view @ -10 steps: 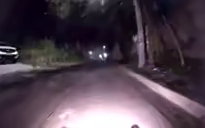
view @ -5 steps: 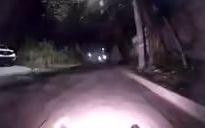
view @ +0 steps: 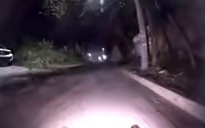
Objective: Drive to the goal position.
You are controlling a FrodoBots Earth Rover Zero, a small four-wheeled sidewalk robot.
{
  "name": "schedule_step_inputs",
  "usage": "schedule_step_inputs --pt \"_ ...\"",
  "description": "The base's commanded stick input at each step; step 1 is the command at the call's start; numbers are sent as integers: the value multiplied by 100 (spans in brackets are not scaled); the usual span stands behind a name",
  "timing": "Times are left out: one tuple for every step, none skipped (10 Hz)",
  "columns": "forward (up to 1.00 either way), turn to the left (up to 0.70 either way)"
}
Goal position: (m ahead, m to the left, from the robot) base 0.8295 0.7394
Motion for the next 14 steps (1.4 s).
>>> schedule_step_inputs --pt "70 -21" --pt "70 0" --pt "70 0" --pt "70 0" --pt "70 0" --pt "70 -2" --pt "70 -27" --pt "70 -29" --pt "70 -21" --pt "70 -12" --pt "70 -4" --pt "70 -1" --pt "70 0" --pt "70 -6"
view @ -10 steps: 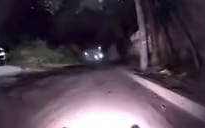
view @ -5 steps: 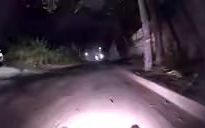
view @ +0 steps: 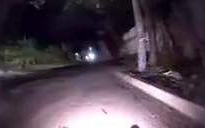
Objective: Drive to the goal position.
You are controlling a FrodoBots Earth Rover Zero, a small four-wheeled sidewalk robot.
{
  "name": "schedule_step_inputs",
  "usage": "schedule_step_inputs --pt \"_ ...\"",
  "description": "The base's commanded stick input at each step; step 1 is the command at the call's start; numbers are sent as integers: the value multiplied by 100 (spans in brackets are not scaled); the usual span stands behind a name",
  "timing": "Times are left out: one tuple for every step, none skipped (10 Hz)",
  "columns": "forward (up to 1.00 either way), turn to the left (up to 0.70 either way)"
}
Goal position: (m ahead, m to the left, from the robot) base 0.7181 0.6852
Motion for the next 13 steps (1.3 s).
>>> schedule_step_inputs --pt "70 -12" --pt "70 -18" --pt "70 -20" --pt "70 -15" --pt "70 -9" --pt "70 -3" --pt "70 0" --pt "70 0" --pt "70 0" --pt "70 0" --pt "70 0" --pt "70 0" --pt "70 0"
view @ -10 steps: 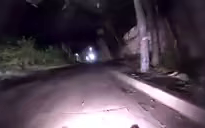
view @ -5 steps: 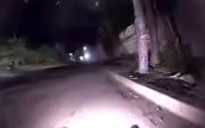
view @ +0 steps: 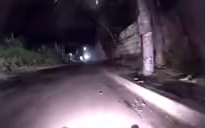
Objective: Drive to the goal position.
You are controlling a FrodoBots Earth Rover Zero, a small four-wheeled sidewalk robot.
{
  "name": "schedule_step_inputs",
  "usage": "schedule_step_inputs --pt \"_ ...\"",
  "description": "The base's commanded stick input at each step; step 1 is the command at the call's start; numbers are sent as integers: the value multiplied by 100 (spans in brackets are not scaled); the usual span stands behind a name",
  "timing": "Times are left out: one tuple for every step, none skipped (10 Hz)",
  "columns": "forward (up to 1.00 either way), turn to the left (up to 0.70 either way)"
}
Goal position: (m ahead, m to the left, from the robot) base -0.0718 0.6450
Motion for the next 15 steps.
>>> schedule_step_inputs --pt "70 0" --pt "70 0" --pt "70 0" --pt "70 10" --pt "70 32" --pt "70 21" --pt "70 15" --pt "70 9" --pt "70 4" --pt "65 0" --pt "53 0" --pt "41 0" --pt "28 0" --pt "16 0" --pt "4 0"
